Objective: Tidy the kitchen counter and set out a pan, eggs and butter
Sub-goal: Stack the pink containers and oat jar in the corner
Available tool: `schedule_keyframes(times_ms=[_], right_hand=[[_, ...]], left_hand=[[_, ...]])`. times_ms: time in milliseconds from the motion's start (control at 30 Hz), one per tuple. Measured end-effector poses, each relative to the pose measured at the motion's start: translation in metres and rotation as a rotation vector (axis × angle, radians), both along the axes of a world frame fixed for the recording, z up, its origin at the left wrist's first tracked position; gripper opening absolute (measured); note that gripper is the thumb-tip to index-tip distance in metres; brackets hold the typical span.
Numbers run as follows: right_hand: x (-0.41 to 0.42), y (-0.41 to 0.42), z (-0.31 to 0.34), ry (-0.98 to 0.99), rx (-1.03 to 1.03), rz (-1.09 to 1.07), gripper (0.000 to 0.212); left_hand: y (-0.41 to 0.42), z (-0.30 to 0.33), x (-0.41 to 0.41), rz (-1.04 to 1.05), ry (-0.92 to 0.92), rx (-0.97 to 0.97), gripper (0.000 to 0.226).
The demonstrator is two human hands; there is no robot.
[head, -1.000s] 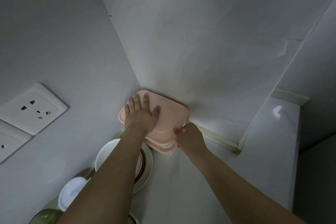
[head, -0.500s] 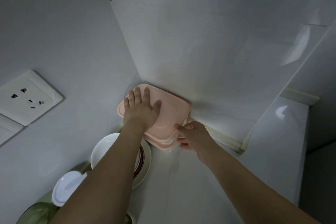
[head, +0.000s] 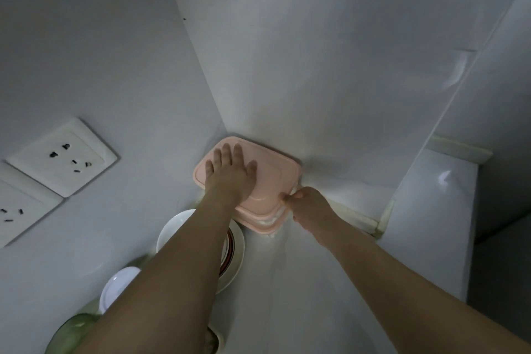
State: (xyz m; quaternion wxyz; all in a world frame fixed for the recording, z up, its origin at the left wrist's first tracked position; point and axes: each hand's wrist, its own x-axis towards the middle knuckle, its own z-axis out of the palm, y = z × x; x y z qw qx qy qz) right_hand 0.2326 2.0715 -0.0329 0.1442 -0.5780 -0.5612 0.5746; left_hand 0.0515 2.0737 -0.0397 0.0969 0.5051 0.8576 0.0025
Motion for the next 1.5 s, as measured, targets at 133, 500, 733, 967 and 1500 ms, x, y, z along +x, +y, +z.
schedule_keyframes(times_ms=[133, 500, 733, 967, 1500], right_hand=[[0.005, -0.010, 0.021, -0.182, 0.223, 0.073, 0.036], [0.014, -0.064, 0.090, -0.306, 0.756, 0.235, 0.043], [0.017, -0.132, 0.146, -0.263, 0.938, 0.328, 0.053], [0.006, -0.231, 0.177, -0.151, 1.009, 0.488, 0.053], [0.031, -0.477, 0.210, 0.097, 1.065, 1.089, 0.057]], left_hand=[[-0.012, 0.018, 0.010, -0.111, 0.115, 0.051, 0.064], [-0.118, 0.109, 0.043, -0.117, 0.169, 0.187, 0.062], [-0.226, 0.178, 0.045, -0.056, 0.214, 0.277, 0.061], [-0.347, 0.208, 0.045, 0.055, 0.273, 0.316, 0.059], [-0.668, 0.235, 0.142, 0.614, 0.319, 0.345, 0.057]])
